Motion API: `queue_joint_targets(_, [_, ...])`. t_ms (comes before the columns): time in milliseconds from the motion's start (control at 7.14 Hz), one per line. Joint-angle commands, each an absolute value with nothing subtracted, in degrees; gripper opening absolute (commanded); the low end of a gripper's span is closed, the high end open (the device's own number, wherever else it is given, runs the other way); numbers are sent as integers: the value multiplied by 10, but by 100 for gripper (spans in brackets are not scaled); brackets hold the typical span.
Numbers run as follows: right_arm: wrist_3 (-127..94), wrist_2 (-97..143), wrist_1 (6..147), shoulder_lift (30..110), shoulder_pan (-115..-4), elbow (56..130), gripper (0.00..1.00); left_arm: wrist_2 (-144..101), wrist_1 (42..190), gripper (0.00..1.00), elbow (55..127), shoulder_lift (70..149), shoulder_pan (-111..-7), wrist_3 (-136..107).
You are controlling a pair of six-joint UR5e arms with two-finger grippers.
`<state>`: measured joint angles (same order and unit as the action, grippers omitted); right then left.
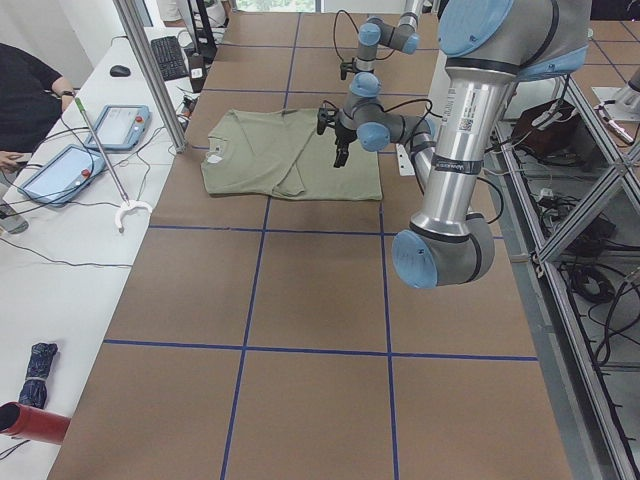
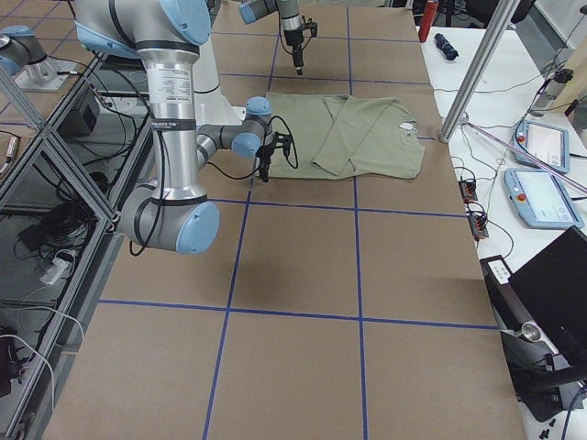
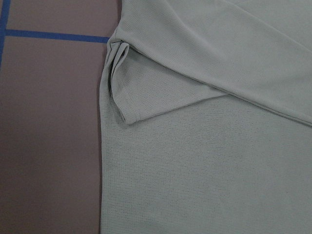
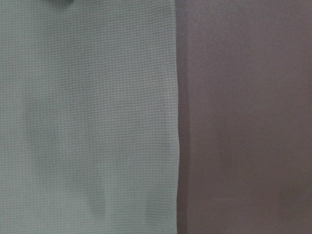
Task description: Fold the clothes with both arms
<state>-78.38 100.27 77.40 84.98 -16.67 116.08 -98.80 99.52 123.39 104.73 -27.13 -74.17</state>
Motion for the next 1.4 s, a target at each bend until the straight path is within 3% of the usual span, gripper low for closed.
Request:
queue_joint_targets(0, [-784, 1007, 774, 850, -155, 1157, 96, -988, 995, 99, 1234, 1048, -272, -741])
queue_joint_targets(280, [-784, 1012, 774, 849, -142, 1153, 86, -988, 996, 99, 1234, 1049, -271, -741])
queue_joint_targets(420, [-784, 1019, 774, 849, -142, 1155, 73, -989, 995, 99, 1235, 1049, -272, -740])
queue_joint_targets(560, [-784, 1023, 773, 849, -142, 1155, 55, -988, 995, 99, 1235, 1049, -272, -740])
queue_joint_targets(701, [-784, 1025, 773, 849, -142, 1156, 28, -988, 995, 99, 1235, 1049, -272, -740])
queue_joint_targets(841, [-784, 1031, 773, 849, -142, 1157, 10, -988, 995, 99, 1235, 1049, -272, -740])
queue_joint_targets(981, [-784, 1033, 773, 849, -142, 1158, 0, -988, 995, 99, 1235, 1049, -272, -740])
queue_joint_targets(1261, [-785, 1032, 773, 849, -143, 1168, 0, -988, 995, 99, 1235, 1049, -272, -740])
